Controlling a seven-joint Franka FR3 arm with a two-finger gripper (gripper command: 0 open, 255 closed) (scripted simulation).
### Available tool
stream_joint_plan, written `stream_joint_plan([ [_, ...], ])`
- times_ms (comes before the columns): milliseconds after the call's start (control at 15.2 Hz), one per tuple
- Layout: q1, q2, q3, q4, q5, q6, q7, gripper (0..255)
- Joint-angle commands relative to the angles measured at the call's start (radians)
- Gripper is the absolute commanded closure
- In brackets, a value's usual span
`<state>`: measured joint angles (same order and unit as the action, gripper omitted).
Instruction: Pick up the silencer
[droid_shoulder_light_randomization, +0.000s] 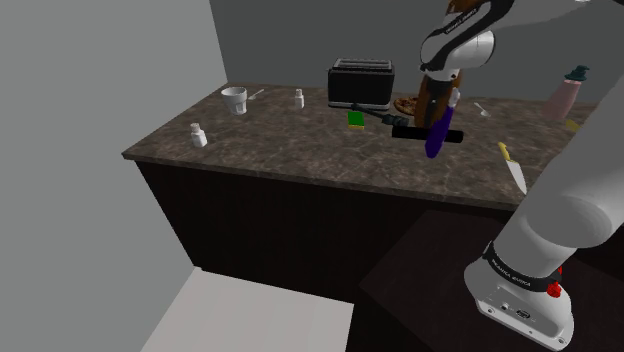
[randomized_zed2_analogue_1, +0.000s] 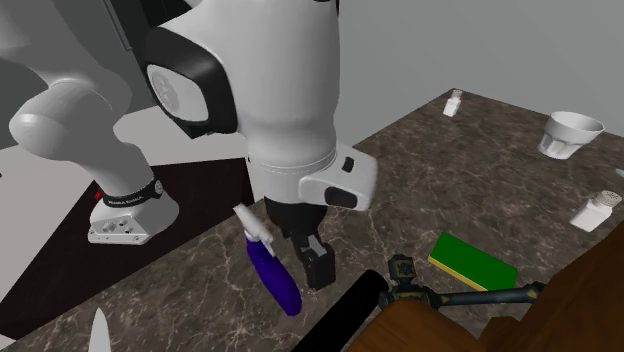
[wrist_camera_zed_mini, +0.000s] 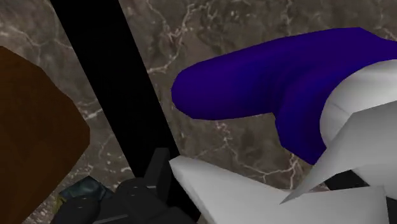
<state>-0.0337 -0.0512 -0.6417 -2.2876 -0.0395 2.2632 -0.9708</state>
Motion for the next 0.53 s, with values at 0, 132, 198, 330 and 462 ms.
stream_joint_plan([
  [0, -0.006, 0.103, -0.022, 0.062, 0.088, 0.015, -0.108, 0],
  [132, -0.032, 0.203, -0.023, 0.127, 0.175, 0.020, -0.209, 0],
  [198, -0.052, 0.253, -0.017, 0.161, 0.216, 0.018, -0.255, 0],
  [330, -0.099, 0.347, 0.005, 0.236, 0.288, 0.010, -0.338, 0],
  [462, -0.127, 0.393, 0.021, 0.275, 0.317, 0.004, -0.374, 0],
])
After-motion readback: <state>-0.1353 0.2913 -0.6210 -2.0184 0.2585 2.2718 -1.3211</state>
